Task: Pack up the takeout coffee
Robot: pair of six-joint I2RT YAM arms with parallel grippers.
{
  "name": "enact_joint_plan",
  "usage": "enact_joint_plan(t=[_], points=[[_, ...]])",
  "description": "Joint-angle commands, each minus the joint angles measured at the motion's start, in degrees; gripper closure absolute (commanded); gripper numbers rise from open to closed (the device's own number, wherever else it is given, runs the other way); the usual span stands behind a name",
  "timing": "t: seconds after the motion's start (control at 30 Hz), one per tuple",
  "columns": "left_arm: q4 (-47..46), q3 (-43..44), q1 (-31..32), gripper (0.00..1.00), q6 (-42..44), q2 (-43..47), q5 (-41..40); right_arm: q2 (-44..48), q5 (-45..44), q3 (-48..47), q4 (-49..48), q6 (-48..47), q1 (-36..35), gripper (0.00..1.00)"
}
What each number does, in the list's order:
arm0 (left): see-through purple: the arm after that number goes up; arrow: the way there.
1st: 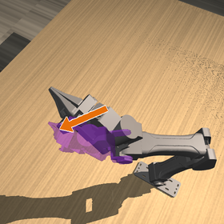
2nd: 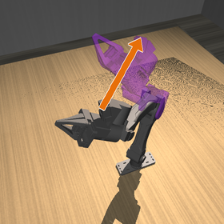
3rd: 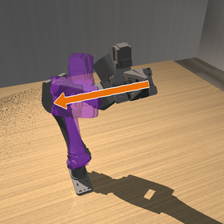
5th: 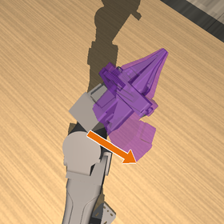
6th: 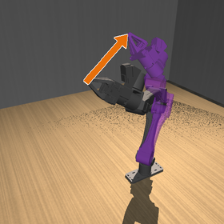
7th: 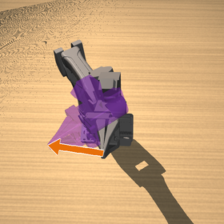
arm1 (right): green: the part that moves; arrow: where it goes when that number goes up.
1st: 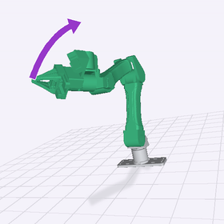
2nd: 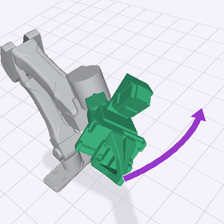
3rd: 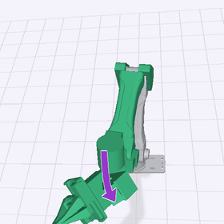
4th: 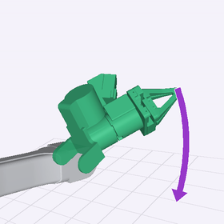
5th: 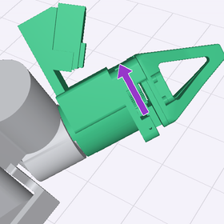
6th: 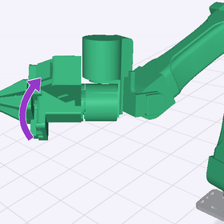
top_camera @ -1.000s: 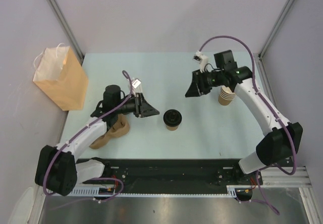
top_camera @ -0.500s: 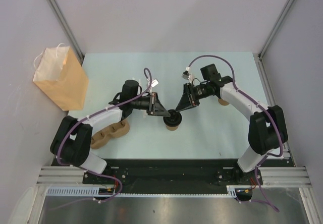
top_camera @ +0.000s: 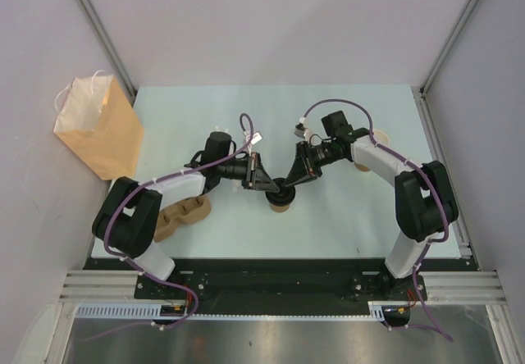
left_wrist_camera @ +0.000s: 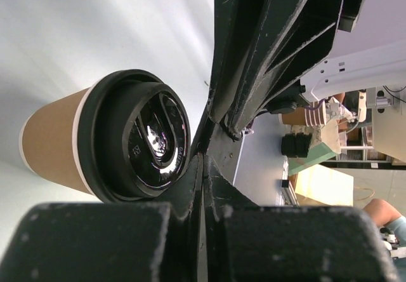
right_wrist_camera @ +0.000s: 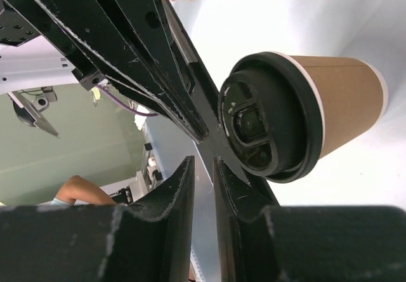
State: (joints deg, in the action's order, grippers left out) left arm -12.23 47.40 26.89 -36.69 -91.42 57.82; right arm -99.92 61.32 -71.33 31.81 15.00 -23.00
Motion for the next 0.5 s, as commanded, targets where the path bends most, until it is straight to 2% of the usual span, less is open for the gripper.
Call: enact_joint_plan(t=[0.0,0.47], points=[[-2.4,2.1,0.3,0.96,0.1,-1.5,0.6,-0.6,-0.6,0.3,-1.4,0.2,0.3,0.78],[-4.1,1.6,-0.7,1.0,-1.3,-8.3,0.3,-0.1,-0.9,0.8,-1.5,0.3,0.8,0.77]])
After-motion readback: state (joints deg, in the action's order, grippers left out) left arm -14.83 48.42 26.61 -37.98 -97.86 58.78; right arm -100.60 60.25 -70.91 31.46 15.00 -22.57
